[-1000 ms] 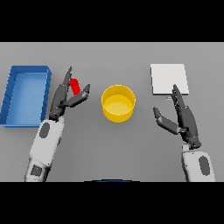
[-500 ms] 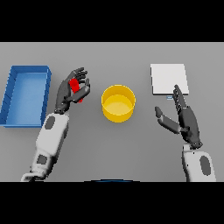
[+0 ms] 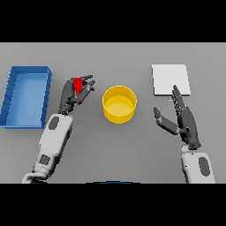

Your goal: Pick up the red beaker and tilt it to pour out 1 green nut into yellow bowl. Pick up the yellow bowl and place it on the metallic measuring scale.

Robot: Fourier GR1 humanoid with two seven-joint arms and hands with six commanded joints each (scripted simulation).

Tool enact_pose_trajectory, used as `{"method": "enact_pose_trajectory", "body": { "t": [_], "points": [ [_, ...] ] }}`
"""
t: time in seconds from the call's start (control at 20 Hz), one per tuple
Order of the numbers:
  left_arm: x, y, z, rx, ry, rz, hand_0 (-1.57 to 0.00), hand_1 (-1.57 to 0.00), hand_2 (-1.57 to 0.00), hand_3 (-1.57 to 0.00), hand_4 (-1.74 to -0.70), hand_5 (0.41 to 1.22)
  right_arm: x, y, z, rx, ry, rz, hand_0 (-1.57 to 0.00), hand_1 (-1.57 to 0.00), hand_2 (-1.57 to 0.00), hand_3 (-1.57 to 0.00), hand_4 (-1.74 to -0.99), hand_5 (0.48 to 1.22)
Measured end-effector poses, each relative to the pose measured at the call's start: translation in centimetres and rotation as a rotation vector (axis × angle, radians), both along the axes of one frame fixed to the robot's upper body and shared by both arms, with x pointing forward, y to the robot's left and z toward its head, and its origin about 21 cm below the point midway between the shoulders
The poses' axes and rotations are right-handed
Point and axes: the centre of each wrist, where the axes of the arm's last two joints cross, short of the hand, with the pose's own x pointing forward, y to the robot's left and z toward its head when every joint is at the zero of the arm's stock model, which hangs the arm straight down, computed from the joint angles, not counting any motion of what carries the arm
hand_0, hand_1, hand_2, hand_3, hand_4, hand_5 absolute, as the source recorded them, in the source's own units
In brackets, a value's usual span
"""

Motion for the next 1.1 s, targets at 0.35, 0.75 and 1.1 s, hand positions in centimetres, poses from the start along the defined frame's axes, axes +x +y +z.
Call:
{"method": "enact_pose_trajectory", "body": {
  "t": [0.35,0.75,1.1],
  "points": [
    [0.3,0.1,3.0,0.023,-0.088,-0.012,-1.55,-1.55,-1.55,-1.54,-1.5,1.213,-0.2,-0.2,0.3,-0.011,0.001,-0.005,0.0,0.0,0.0,0.0,-1.294,0.664],
    [0.9,0.3,8.2,0.295,-0.119,-0.072,-1.57,-1.57,-1.56,-1.56,-1.62,1.158,-0.3,-0.2,0.4,-0.021,-0.018,0.014,0.0,0.0,0.0,0.0,-1.277,0.675],
    [1.7,-0.4,10.3,0.582,-0.146,-0.162,-1.57,-1.57,-1.57,-1.57,-1.7,1.127,-0.4,0.2,0.1,0.004,0.004,0.008,0.0,0.0,0.0,0.0,-1.272,0.689]
  ]
}}
